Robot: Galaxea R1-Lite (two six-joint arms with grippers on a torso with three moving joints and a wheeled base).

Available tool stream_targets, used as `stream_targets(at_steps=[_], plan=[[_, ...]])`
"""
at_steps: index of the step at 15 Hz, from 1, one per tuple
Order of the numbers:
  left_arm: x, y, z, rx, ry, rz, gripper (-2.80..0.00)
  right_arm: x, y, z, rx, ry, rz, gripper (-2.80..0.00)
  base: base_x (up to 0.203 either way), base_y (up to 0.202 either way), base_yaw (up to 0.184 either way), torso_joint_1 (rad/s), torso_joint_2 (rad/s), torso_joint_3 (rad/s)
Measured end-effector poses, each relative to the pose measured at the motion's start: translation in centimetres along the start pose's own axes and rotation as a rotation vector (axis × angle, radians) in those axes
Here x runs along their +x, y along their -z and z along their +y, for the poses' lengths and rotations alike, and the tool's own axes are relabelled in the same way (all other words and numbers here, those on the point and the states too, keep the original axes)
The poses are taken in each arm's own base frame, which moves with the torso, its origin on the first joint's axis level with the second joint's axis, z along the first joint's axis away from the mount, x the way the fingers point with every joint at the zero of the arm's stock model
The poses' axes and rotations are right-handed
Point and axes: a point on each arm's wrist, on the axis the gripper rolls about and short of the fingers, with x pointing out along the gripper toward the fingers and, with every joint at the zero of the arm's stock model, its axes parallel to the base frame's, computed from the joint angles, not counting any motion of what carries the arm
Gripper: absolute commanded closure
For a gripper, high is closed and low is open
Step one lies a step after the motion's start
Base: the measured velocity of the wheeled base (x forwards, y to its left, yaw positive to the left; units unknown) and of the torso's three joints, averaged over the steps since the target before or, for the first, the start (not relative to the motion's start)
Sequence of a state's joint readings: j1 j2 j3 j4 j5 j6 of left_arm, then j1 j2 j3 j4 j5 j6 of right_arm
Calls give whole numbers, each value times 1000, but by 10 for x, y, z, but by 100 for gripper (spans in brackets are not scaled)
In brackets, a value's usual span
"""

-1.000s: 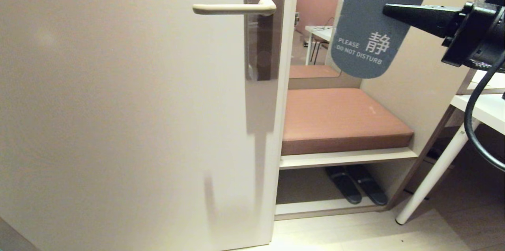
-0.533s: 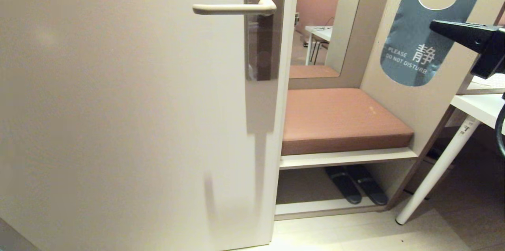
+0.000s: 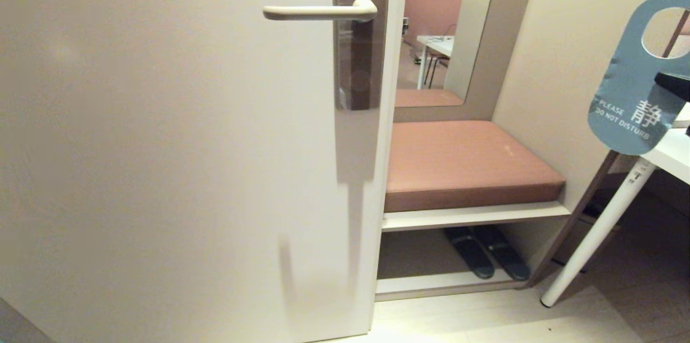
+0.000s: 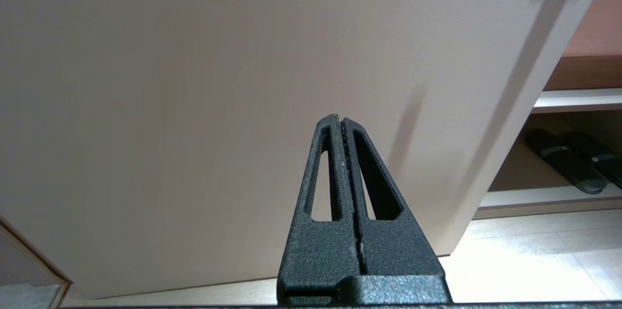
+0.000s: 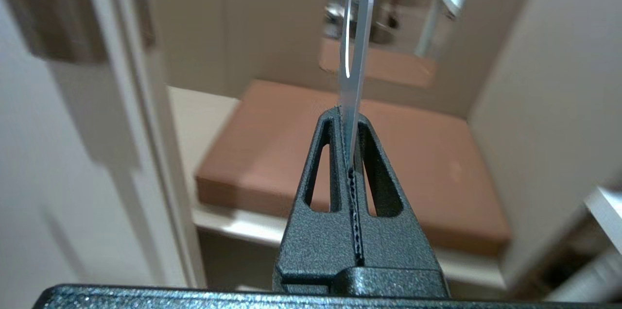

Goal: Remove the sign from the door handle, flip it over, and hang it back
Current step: Hand it to the other hand

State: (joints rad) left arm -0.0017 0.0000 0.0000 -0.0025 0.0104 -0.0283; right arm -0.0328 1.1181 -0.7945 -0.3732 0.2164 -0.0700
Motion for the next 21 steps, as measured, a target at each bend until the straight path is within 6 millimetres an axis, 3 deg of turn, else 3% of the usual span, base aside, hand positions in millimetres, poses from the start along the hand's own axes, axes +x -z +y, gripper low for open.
stream_targets(at_steps=[6,13,21], plan=[[0,0,0,0,-1,0,0,-47,40,8,11,50,55,0,0,0,0,0,0,0],[0,0,0,0,0,0,0,-108,117,26,29,132,147,0,0,0,0,0,0,0],[0,0,0,0,-1,0,0,-153,176,43,44,138,185,0,0,0,0,0,0,0]])
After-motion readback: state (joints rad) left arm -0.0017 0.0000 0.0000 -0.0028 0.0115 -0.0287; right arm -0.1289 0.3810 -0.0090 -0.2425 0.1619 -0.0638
